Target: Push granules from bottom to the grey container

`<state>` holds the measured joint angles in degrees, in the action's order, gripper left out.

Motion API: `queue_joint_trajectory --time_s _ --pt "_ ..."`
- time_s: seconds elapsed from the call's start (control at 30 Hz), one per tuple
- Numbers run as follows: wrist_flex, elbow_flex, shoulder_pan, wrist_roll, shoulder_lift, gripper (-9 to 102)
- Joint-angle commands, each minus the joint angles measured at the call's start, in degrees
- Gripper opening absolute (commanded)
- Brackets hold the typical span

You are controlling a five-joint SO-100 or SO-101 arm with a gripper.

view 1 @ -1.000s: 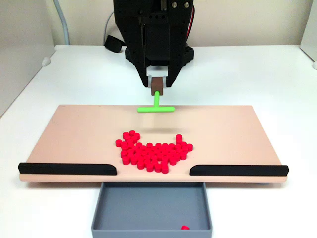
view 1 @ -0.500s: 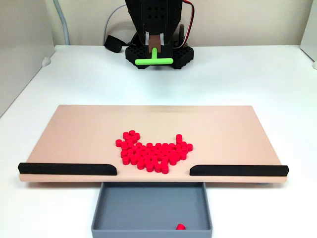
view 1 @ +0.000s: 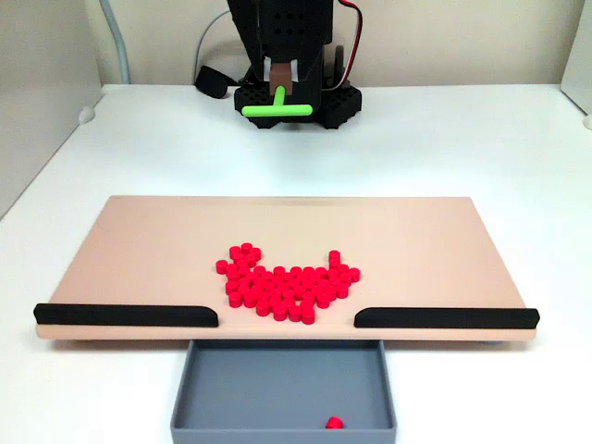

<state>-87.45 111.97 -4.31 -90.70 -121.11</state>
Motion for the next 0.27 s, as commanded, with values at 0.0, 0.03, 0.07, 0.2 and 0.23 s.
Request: queue_joint_trajectory --time_s 0.0,0.03,0.07,0.2,0.23 --pt "0.26 -0.44 0.53 -0.35 0.35 0" --pt "0.44 -0.44 0.62 -0.35 0.79 0" --pt "0.62 -0.44 0.7 -0.35 1.14 0" --pt "0.62 -0.44 0.62 -0.35 1.67 0" --pt "0.62 -0.44 0.53 -0.35 1.67 0"
